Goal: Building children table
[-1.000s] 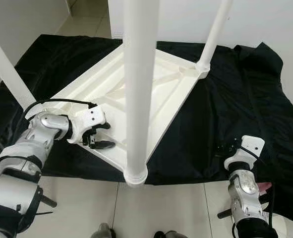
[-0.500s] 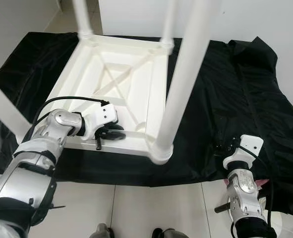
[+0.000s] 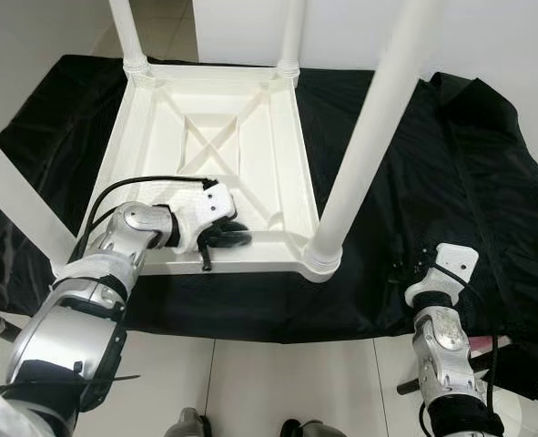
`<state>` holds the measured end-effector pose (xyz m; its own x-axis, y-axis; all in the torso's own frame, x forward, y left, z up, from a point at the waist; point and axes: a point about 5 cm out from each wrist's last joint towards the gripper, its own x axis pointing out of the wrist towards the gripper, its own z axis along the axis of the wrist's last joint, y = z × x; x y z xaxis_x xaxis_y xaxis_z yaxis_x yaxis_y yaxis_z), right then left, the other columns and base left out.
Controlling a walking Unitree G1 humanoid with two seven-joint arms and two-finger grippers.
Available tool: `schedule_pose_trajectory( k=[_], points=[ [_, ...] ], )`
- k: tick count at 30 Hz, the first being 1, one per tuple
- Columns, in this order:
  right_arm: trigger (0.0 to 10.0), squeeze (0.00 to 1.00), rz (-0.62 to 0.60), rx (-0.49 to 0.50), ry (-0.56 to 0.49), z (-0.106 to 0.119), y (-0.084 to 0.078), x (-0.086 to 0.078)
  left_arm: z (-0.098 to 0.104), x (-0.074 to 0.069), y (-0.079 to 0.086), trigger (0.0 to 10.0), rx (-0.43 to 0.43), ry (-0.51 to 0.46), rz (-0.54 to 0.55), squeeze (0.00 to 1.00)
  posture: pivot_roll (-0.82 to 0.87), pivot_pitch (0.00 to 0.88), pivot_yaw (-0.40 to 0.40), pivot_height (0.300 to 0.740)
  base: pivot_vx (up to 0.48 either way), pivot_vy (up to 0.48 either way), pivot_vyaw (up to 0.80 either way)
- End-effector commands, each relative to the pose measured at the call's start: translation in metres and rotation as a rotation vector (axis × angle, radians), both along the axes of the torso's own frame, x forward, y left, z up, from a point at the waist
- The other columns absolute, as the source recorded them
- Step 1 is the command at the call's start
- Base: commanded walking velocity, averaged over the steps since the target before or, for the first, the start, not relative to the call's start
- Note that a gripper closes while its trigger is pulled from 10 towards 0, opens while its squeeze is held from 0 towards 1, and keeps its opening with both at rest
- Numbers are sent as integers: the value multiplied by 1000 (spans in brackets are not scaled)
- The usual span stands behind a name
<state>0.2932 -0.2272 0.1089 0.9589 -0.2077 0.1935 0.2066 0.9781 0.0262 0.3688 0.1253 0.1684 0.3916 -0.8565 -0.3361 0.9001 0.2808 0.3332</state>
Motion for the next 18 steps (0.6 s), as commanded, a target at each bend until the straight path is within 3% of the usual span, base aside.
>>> schedule_pose_trajectory(
  k=[1, 4, 5, 6, 7, 12, 18],
  points=[
    [10000, 0, 5, 10, 12, -4, -1, -2, 3, 7, 2, 10000, -108, -66, 197, 1000, 11, 141, -25, 740, 0, 0, 0],
    [10000, 0, 14, 13, 9, -3, 0, -2, 7, 7, 3, 10000, -142, -83, 201, 1000, 13, 140, -27, 740, 0, 0, 0],
    [10000, 0, 24, 17, 4, -3, 0, -2, 9, 7, 4, 10000, -157, -98, 214, 906, 16, 139, -30, 740, 0, 0, 0],
    [10000, 0, 33, 21, -2, -2, 1, -3, 11, 7, 6, 10000, -175, -103, 224, 906, 16, 139, -30, 740, 0, 0, 0],
    [10000, 0, 45, 27, -6, -1, 2, -3, 13, 6, 8, 10000, -193, -105, 226, 0, 20, 138, -36, 740, 0, 0, 0],
    [10000, 0, 83, 32, -17, 2, 5, -2, 17, 4, 12, 10000, -231, -105, 238, 0, 24, 136, -42, 740, 0, 0, 0],
    [10000, 0, 210, 0, -35, 13, 4, -6, 21, -1, 30, 10000, -313, -128, 415, 0, 30, 129, -49, 740, 0, 0, 0]
  ],
)
